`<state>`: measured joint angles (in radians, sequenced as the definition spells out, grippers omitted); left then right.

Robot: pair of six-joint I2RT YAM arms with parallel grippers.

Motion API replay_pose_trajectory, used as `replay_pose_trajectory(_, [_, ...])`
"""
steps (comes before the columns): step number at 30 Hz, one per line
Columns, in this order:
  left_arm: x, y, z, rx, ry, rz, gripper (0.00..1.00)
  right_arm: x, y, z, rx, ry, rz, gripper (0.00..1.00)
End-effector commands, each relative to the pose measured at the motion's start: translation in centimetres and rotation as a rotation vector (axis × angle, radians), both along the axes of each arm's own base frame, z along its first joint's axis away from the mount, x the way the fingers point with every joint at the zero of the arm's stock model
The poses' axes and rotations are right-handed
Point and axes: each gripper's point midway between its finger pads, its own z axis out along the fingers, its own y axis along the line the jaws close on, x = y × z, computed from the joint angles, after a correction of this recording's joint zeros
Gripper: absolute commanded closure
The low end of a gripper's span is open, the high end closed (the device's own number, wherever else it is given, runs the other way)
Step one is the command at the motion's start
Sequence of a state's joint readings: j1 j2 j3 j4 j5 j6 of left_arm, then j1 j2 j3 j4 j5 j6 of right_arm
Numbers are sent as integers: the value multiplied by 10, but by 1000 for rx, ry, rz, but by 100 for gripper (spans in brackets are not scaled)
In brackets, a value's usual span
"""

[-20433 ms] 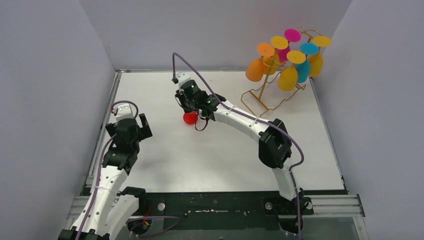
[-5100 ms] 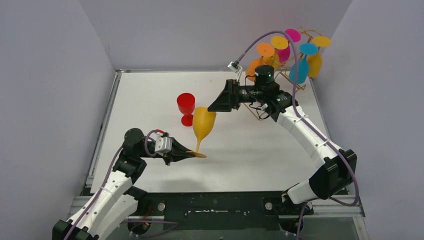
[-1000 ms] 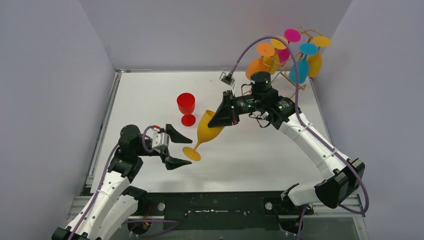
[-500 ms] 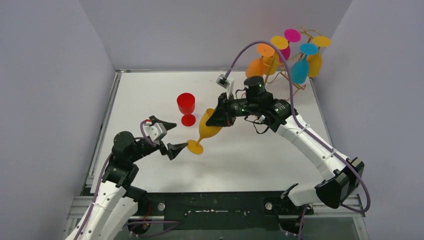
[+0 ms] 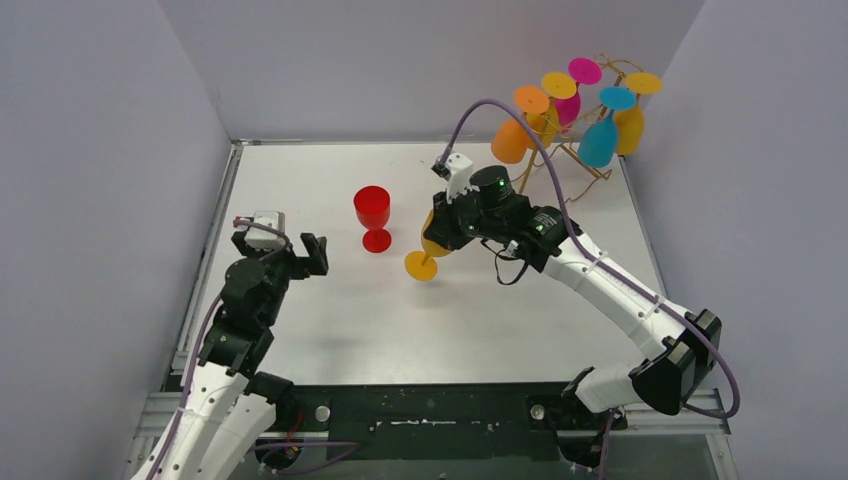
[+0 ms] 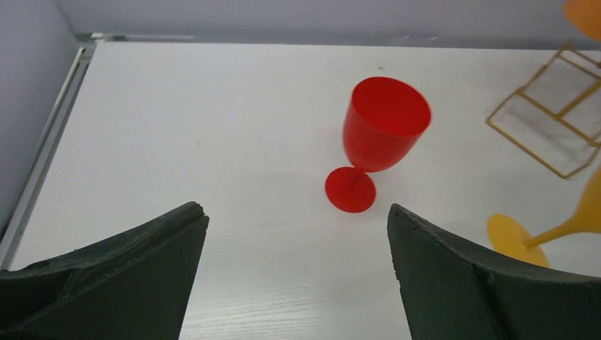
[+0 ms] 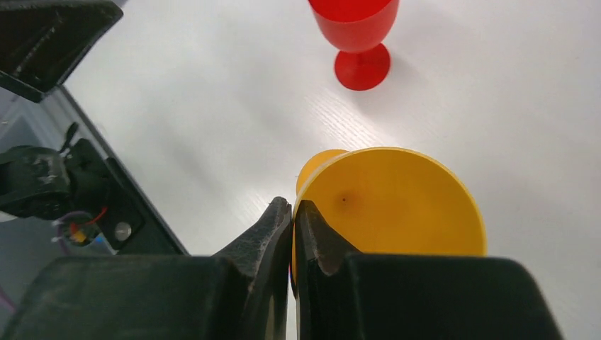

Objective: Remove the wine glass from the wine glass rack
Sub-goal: Place the wine glass at the center of the board.

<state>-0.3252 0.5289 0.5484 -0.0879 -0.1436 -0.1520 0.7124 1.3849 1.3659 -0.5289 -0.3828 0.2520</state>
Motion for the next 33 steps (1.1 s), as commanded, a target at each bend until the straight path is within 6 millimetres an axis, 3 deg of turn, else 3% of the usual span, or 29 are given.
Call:
replay_pose_trajectory(1, [14, 43, -20, 40, 166, 265, 3, 30, -7, 1, -151, -158, -141, 100])
replay_pose_trajectory(13, [25, 54, -73, -69, 380, 308, 2, 62, 5, 2, -244, -285, -267, 100])
replay_pose_trajectory(26, [17, 70, -61, -55, 335, 385, 3, 93, 38, -15, -204, -246, -311, 100])
replay_pose_trajectory(33, [17, 73, -60, -43, 328, 399, 3, 110, 41, -30, -240, -215, -360, 100])
